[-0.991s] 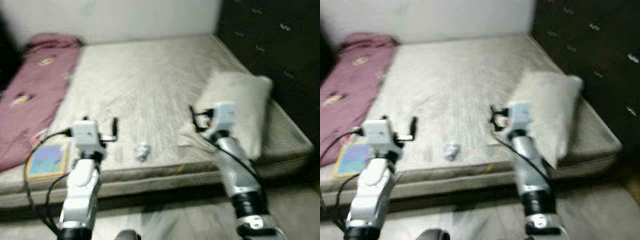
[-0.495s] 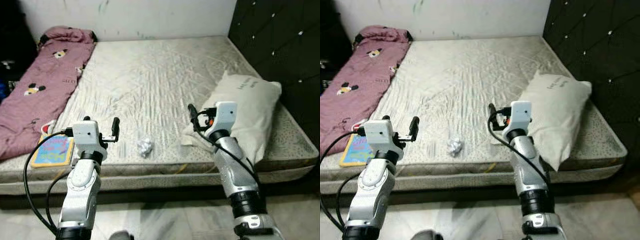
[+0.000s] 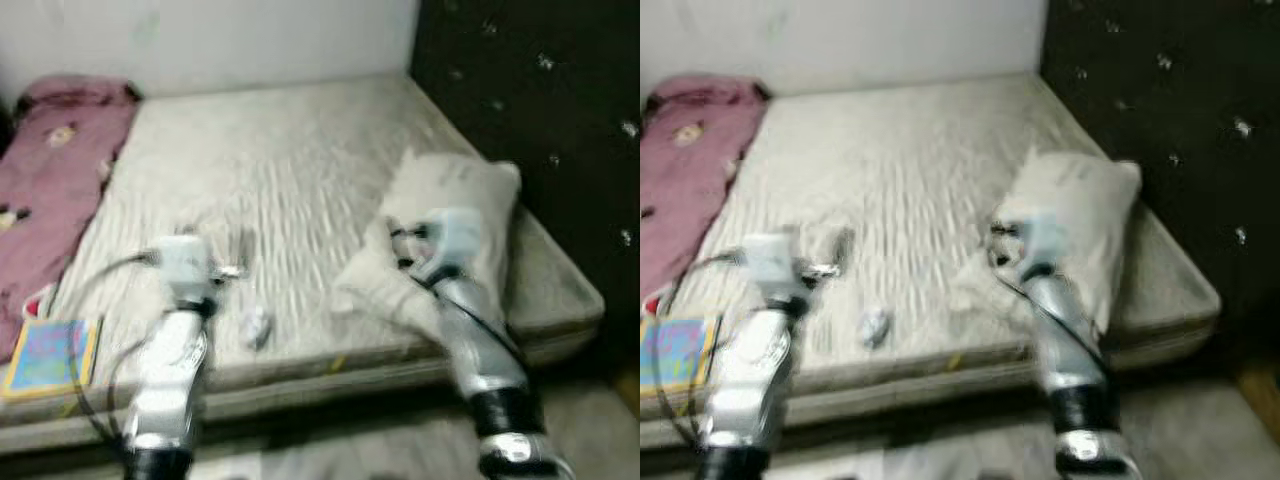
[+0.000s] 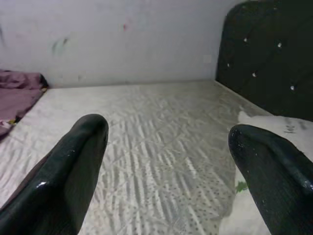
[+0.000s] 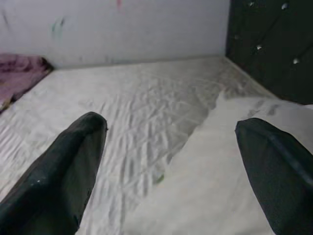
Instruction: Clean up the room
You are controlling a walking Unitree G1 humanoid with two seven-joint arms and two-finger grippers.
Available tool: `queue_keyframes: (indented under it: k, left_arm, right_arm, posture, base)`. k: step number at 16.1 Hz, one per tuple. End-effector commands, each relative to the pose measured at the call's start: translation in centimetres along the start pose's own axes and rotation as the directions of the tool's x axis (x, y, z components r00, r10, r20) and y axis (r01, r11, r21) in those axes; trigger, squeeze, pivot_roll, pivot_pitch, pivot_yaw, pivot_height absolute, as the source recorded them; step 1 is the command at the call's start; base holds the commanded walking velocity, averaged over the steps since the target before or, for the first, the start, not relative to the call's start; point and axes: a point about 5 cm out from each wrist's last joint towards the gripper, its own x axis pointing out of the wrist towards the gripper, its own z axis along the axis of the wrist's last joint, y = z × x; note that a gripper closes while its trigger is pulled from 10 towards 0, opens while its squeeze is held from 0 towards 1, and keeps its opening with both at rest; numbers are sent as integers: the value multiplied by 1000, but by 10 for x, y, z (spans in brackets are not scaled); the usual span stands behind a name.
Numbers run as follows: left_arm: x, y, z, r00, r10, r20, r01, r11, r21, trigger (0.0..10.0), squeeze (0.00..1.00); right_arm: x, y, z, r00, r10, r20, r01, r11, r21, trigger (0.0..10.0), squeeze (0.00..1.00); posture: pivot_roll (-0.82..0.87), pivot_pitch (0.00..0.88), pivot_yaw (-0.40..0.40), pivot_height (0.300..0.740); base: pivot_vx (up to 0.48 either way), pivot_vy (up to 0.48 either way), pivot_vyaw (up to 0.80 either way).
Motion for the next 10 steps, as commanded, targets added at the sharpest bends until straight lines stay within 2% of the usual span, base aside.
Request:
queue_keyframes:
  k: [1,3,7,10]
  left_arm:
    - [-2,19,2,998,55,4,-56,998,31,10000,0]
    - [-2,20,1,998,64,-2,-64,997,31,10000,0]
    - [0,18,-2,997,75,-23,-75,997,15,10000,0]
    - [0,19,-3,996,81,-32,-81,997,-1,10000,0]
  right_arm:
    - [7,24,11,997,69,43,-69,998,13,10000,0]
    - [7,24,10,997,70,41,-70,997,10,10000,0]
    - [6,23,8,997,71,37,-71,997,6,10000,0]
    - [6,24,8,997,73,34,-73,997,7,10000,0]
  posture:
    - [-60,0,-2,740]
    - [-61,0,-1,740]
    - [-60,0,-2,740]
    - [-60,0,-3,740]
  base:
    - [461,0,0]
    - [397,0,0]
    - [0,0,0]
    - [0,480,0]
